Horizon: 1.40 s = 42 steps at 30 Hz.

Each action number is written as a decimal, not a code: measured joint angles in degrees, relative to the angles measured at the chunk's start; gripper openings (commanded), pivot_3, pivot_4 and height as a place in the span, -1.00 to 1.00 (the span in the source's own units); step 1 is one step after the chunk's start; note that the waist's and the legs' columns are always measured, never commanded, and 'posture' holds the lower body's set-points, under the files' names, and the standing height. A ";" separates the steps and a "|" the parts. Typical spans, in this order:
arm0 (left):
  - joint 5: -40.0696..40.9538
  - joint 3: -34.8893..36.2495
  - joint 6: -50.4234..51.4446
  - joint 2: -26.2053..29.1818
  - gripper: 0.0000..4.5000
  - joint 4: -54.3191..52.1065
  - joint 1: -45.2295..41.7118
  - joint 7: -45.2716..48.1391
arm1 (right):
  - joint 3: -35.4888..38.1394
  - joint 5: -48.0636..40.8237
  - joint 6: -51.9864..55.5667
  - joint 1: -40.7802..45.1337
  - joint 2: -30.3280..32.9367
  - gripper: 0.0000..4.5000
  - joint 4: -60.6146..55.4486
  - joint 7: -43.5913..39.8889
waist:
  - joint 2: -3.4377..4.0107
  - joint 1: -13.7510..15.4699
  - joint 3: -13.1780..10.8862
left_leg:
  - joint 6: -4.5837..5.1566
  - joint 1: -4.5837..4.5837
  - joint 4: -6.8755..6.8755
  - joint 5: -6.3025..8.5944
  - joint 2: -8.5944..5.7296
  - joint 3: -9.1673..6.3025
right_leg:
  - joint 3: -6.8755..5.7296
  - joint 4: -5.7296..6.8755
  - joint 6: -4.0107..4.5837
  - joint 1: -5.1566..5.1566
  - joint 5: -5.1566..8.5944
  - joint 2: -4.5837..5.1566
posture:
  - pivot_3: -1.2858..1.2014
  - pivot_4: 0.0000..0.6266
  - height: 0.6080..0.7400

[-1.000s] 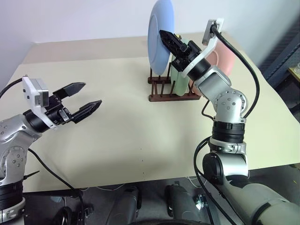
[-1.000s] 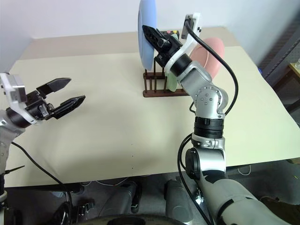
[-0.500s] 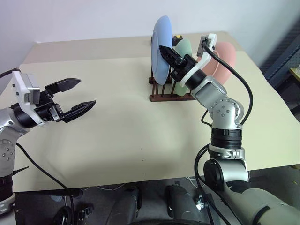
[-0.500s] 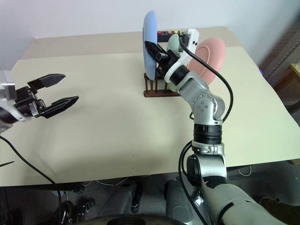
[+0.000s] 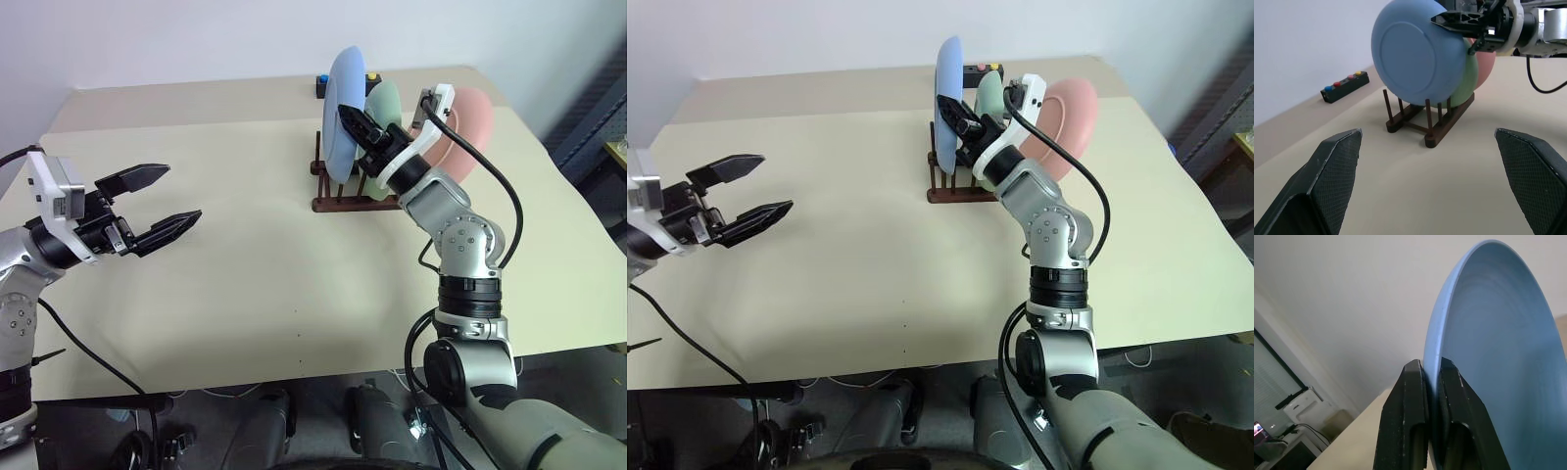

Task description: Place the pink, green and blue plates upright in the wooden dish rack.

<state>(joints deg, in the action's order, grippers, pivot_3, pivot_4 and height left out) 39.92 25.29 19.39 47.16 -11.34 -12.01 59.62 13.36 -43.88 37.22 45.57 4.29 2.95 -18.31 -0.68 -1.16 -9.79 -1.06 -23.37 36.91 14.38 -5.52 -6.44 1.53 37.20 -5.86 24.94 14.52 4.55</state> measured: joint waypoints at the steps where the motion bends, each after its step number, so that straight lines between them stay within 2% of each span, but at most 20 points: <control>1: -0.07 -0.02 -0.01 0.00 0.98 0.02 -0.01 -0.04 | -0.16 0.02 0.07 0.00 0.02 -1.00 0.00 0.00 | 0.00 0.01 0.00 | 0.00 0.00 0.00 0.00 0.00 0.00 | 0.00 0.00 0.00 0.00 0.00 0.00 | 0.03 -0.52 1.00; 2: -0.19 -0.06 -0.02 0.00 0.98 0.03 -0.04 -0.09 | -0.44 0.03 0.11 0.00 0.05 -1.00 0.00 -0.08 | 0.00 0.00 0.00 | 0.00 0.00 0.00 0.00 0.00 0.00 | 0.00 0.00 0.00 0.00 0.00 0.00 | 0.03 -0.52 1.00; 5: -0.62 -0.38 -0.04 -0.04 1.00 0.02 -0.04 -0.43 | -1.40 0.06 0.32 0.00 0.10 -0.54 0.00 -0.78 | 0.00 0.00 0.00 | 0.00 0.00 0.00 0.00 0.00 0.00 | 0.00 0.00 0.00 0.00 0.00 0.00 | 0.03 -0.52 1.00; 12: -0.71 -1.38 -0.04 -0.27 1.00 -0.01 -0.03 -1.13 | -2.55 1.74 -0.14 0.00 1.05 0.98 0.13 -1.73 | 0.00 0.02 0.00 | 0.00 0.00 0.00 0.00 0.00 0.00 | 0.00 0.00 0.00 -0.01 0.00 0.00 | 0.03 -0.52 1.00; 23: -0.96 -1.69 -0.06 -0.65 1.00 -0.01 -0.03 -1.69 | -3.79 5.39 -3.43 0.37 1.34 0.98 0.11 -1.88 | 0.00 0.01 0.00 | 0.00 0.00 0.00 0.00 0.00 0.00 | 0.00 0.00 0.00 0.00 0.00 0.00 | 0.03 -0.52 1.00; 30: -0.91 -1.81 -0.01 -0.65 1.00 -0.01 -0.09 -1.74 | -4.55 5.29 -5.20 0.82 2.55 0.98 -2.62 -5.71 | 0.00 0.08 0.00 | 0.00 0.00 0.01 0.00 0.00 0.00 | 0.00 0.00 0.00 0.00 0.00 0.00 | 0.03 -0.52 1.00; 35: -0.88 -2.11 0.00 -1.13 1.00 -0.01 -0.51 -1.93 | -1.02 2.60 -7.93 3.62 4.12 0.98 -5.04 -7.17 | -0.01 0.15 0.00 | 0.00 0.00 0.01 0.00 0.00 0.00 | -0.01 -0.01 0.00 -0.02 0.00 0.00 | 0.03 -0.52 1.00; 38: -0.88 -3.10 0.10 -1.61 1.00 -0.08 -1.69 -2.35 | 3.29 -0.78 -8.10 5.35 6.18 0.58 -4.73 -7.12 | -0.01 0.40 0.00 | 0.06 0.00 0.04 0.03 -0.01 -0.01 | -0.03 -0.03 0.00 -0.06 0.00 0.01 | 0.03 -0.52 1.00; 42: -0.75 -4.65 0.30 -2.97 1.00 -0.55 -2.36 -2.66 | 7.05 0.93 -12.18 7.16 12.46 -0.32 -0.48 -6.60 | -0.01 0.37 0.00 | 0.29 0.00 0.06 0.16 -0.01 -0.01 | -0.03 -0.03 0.00 -0.07 0.00 0.02 | 0.03 -0.52 1.00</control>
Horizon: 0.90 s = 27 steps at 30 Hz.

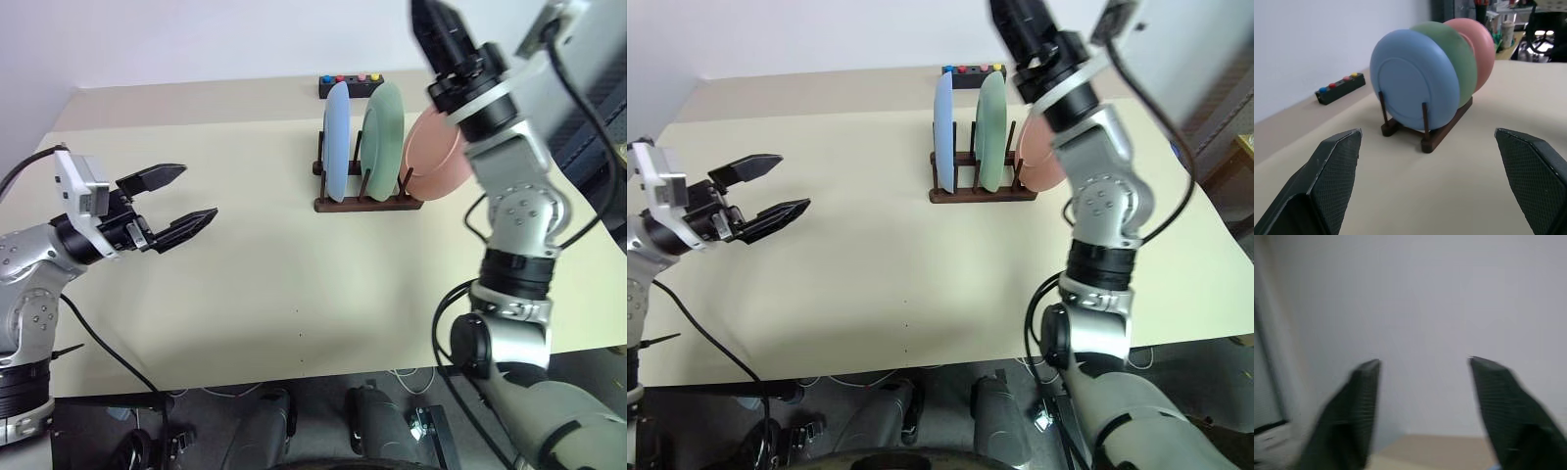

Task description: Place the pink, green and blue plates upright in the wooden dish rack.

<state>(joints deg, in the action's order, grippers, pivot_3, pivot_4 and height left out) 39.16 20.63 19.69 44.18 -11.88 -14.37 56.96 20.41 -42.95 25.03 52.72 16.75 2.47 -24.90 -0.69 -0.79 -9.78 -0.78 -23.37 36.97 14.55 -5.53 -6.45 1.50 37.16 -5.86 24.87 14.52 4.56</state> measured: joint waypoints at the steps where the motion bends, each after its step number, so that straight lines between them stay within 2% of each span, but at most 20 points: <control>1: 0.00 -0.49 0.01 -0.24 1.00 -0.02 -0.11 -0.13 | 0.81 1.86 -2.23 0.09 1.72 -0.56 2.21 0.77 | 0.00 -0.02 0.00 | 0.00 0.00 0.00 0.00 0.00 0.00 | 0.00 0.00 0.00 0.00 0.00 0.00 | 0.03 -0.52 1.00; 3: 0.01 -1.47 0.01 -0.90 1.00 -0.04 -0.73 -0.27 | 1.16 9.02 -8.39 -0.02 5.42 -0.98 8.02 3.60 | 0.00 0.00 0.00 | -0.01 0.00 0.00 0.00 0.00 0.03 | 0.00 0.00 0.00 0.00 0.00 0.00 | 0.03 -0.52 1.00; 8: 0.02 -2.05 0.03 -1.61 1.00 0.00 -1.87 -0.30 | -1.19 25.18 -21.58 -2.84 9.94 -0.98 16.44 10.96 | 0.02 -0.48 -0.01 | -0.27 0.00 -0.07 -0.16 0.03 0.12 | 0.08 0.02 0.00 0.07 0.00 -0.02 | 0.03 -0.52 1.00; 13: 0.64 -3.08 1.27 -1.64 1.00 -0.20 -2.19 0.27 | -5.24 34.95 -22.90 -5.73 11.72 -0.98 19.83 15.94 | 0.04 -0.39 -0.01 | -0.27 0.00 -0.05 -0.16 0.03 0.13 | 0.11 0.02 0.00 0.07 0.00 -0.03 | 0.03 -0.52 1.00; 19: 0.64 -3.38 1.27 -1.63 1.00 -0.31 -2.17 0.29 | -7.22 37.46 -18.89 -9.09 11.82 -0.98 20.40 16.61 | 0.04 -0.01 -0.02 | -0.26 0.00 0.02 -0.16 0.02 0.12 | 0.10 0.00 0.00 0.00 0.00 -0.02 | 0.03 -0.52 1.00; 27: 0.46 -3.43 1.22 -1.63 1.00 -0.28 -2.18 0.28 | -5.11 30.75 -16.51 -9.01 9.65 -0.98 18.17 12.76 | 0.04 -0.21 -0.02 | -0.26 0.00 0.01 -0.15 0.03 0.11 | 0.10 0.01 0.00 0.01 0.00 -0.03 | 0.03 -0.52 1.00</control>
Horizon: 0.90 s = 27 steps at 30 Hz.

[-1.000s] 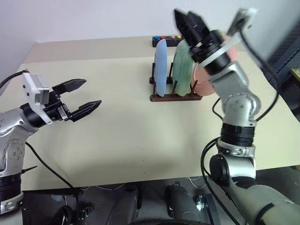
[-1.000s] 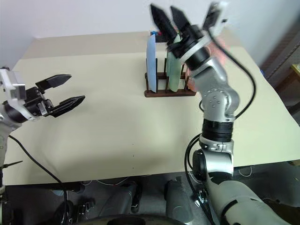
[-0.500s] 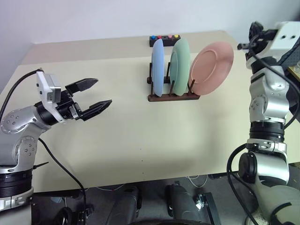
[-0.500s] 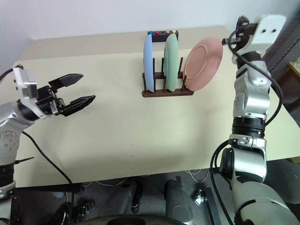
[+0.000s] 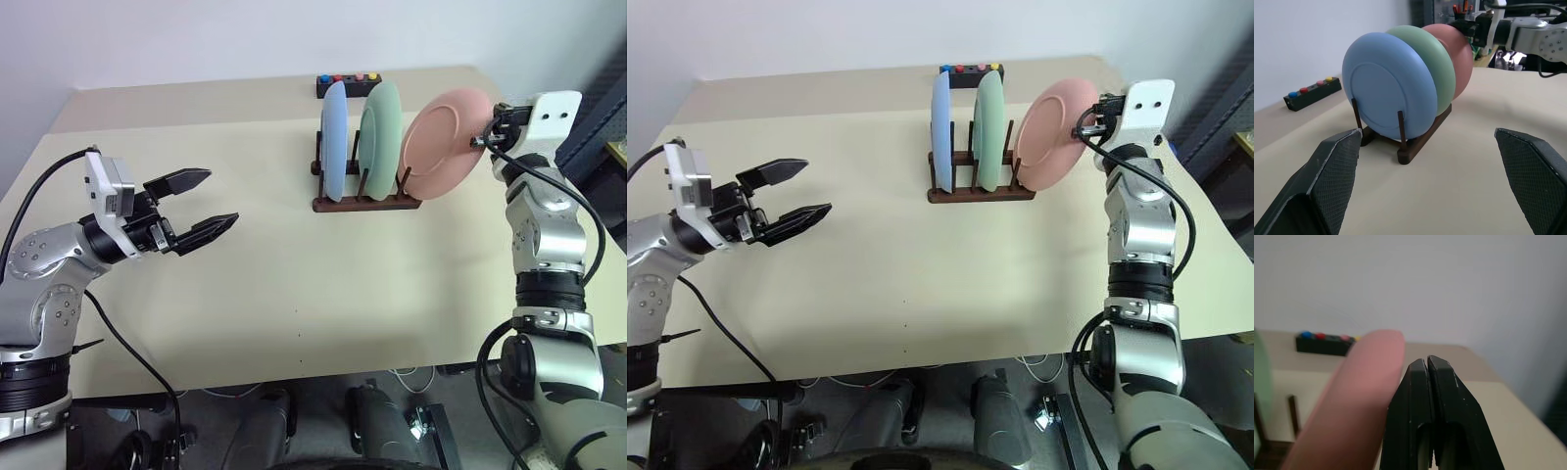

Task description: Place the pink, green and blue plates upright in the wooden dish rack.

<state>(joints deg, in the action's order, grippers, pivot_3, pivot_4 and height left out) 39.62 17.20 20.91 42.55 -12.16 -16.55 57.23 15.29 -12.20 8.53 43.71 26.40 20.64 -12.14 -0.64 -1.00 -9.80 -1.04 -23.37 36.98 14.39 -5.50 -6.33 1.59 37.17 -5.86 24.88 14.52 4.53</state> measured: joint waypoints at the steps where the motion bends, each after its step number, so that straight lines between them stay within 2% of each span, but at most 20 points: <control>1: -0.22 -0.04 -0.01 0.00 1.00 0.04 0.00 -0.01 | -0.07 -0.61 0.45 0.12 -0.32 -0.98 -0.84 -0.75 | 0.00 0.00 0.00 | 0.00 0.00 0.00 0.00 0.00 0.00 | 0.00 0.00 0.00 0.00 0.00 0.00 | 0.03 -0.52 1.00; 9: -0.47 -0.07 -0.10 0.00 1.00 0.23 -0.01 -0.29 | -1.98 -4.11 4.40 0.90 -1.71 -0.98 -5.94 -5.19 | 0.00 0.14 0.00 | 0.00 0.00 0.02 0.00 0.00 -0.02 | -0.02 0.00 0.00 -0.01 0.00 0.00 | 0.03 -0.52 1.00; 17: -0.56 -0.07 -0.05 0.00 1.00 0.24 0.00 -0.39 | -1.27 -4.88 4.04 1.03 -1.76 -0.98 -6.06 -5.45 | 0.00 0.15 0.00 | 0.00 0.00 0.02 0.00 0.00 -0.02 | -0.02 0.00 0.00 0.00 0.00 0.01 | 0.03 -0.52 1.00; 20: -0.15 -0.08 0.71 0.02 1.00 0.25 -0.02 0.06 | 1.45 -8.43 3.44 2.25 -2.18 -0.63 -6.06 -6.54 | 0.00 0.12 0.00 | 0.00 0.00 0.02 0.00 0.00 -0.02 | -0.02 0.00 0.00 -0.01 0.00 0.00 | 0.03 -0.52 1.00; 27: 0.63 -0.50 4.79 0.01 1.00 2.99 -2.77 -1.55 | 5.10 -23.99 5.60 3.57 -3.72 0.95 -14.06 -16.79 | 0.00 0.07 0.00 | 0.03 0.00 0.04 0.02 0.00 -0.03 | -0.04 0.01 -0.01 -0.02 0.00 0.00 | 0.03 -0.52 1.00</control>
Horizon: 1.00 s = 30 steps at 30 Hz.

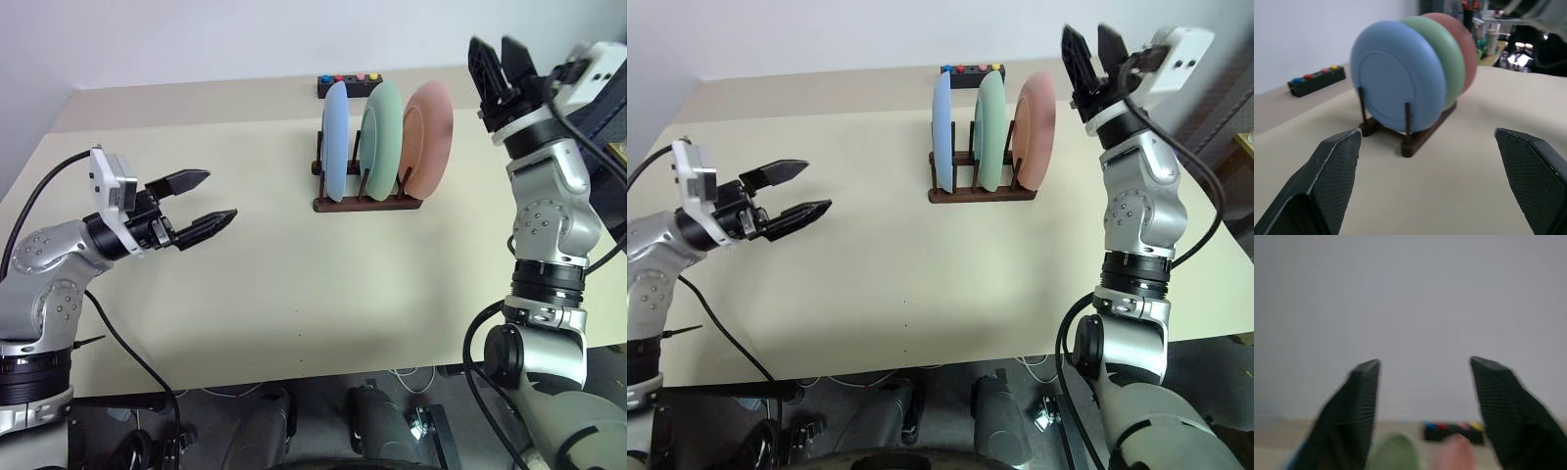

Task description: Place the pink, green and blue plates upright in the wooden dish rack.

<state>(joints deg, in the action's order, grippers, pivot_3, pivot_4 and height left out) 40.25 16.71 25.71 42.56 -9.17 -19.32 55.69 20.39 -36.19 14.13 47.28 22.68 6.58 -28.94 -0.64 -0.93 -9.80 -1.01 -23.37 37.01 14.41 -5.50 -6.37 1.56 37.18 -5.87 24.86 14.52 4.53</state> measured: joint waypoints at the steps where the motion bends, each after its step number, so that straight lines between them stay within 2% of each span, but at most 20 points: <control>1: 0.25 -0.01 0.44 0.00 1.00 0.13 -0.09 -0.10 | 0.00 -2.45 1.47 -0.01 0.06 0.98 -1.84 -1.81 | 0.00 -0.01 0.00 | 0.01 0.00 0.00 0.00 0.00 0.00 | 0.00 0.00 0.00 0.00 0.00 0.00 | 0.03 -0.52 1.00; 6: 0.13 -0.13 0.81 0.12 1.00 0.50 0.06 0.81 | -4.48 -11.19 12.52 -5.68 5.50 0.98 -11.57 -13.27 | -0.01 0.21 0.00 | 0.31 0.00 0.05 0.18 0.00 -0.07 | -0.04 -0.05 0.00 -0.07 0.00 0.02 | 0.03 -0.52 1.00; 11: -5.27 -0.08 -6.62 2.33 1.00 2.26 3.39 4.34 | -14.03 -14.15 23.47 -18.06 18.67 0.98 -20.80 -30.02 | 0.00 0.33 0.00 | 0.39 0.00 0.06 0.23 0.00 -0.06 | -0.04 -0.10 0.01 -0.09 0.01 0.05 | 0.03 -0.52 1.00; 13: -6.67 0.00 -8.68 3.26 1.00 2.62 5.64 5.83 | -16.84 -13.61 24.44 -20.20 21.17 0.98 -22.50 -34.86 | 0.00 0.12 0.00 | 0.41 0.01 0.06 0.24 0.00 -0.02 | -0.03 -0.10 0.01 -0.09 0.01 0.06 | 0.03 -0.52 1.00; 17: -6.67 0.45 -10.09 3.68 1.00 0.37 11.71 8.85 | -18.26 -11.66 22.21 -19.31 19.55 0.98 -22.09 -36.98 | 0.01 0.08 -0.01 | 0.42 0.03 0.05 0.25 0.04 0.00 | 0.03 -0.09 0.01 -0.09 0.01 0.07 | 0.03 -0.52 1.00; 22: -2.26 2.12 -7.19 5.38 1.00 -8.64 20.70 12.22 | -18.94 -8.82 18.96 -19.19 18.44 0.98 -20.88 -38.90 | -0.01 0.83 -0.01 | 0.47 0.01 0.09 0.29 0.03 -0.04 | -0.02 -0.23 0.01 -0.19 0.01 0.12 | 0.03 -0.52 1.00; 30: -2.47 1.74 -7.36 4.07 1.00 -10.55 18.49 9.30 | -19.48 -6.93 17.98 -19.59 17.23 0.98 -20.92 -38.41 | 0.00 1.65 -0.01 | 0.47 0.03 0.11 0.29 0.02 -0.03 | -0.05 -0.23 0.04 -0.21 -0.02 0.12 | 0.03 -0.52 1.00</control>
<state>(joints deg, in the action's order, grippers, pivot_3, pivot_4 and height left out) 37.78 18.45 18.34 46.63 -19.73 -0.83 64.98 0.91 -43.12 32.11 27.69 39.91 -14.33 -67.35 -0.65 0.73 -9.81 -0.53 -23.34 37.12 14.70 -5.48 -6.40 1.51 36.96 -5.83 24.65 14.50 4.65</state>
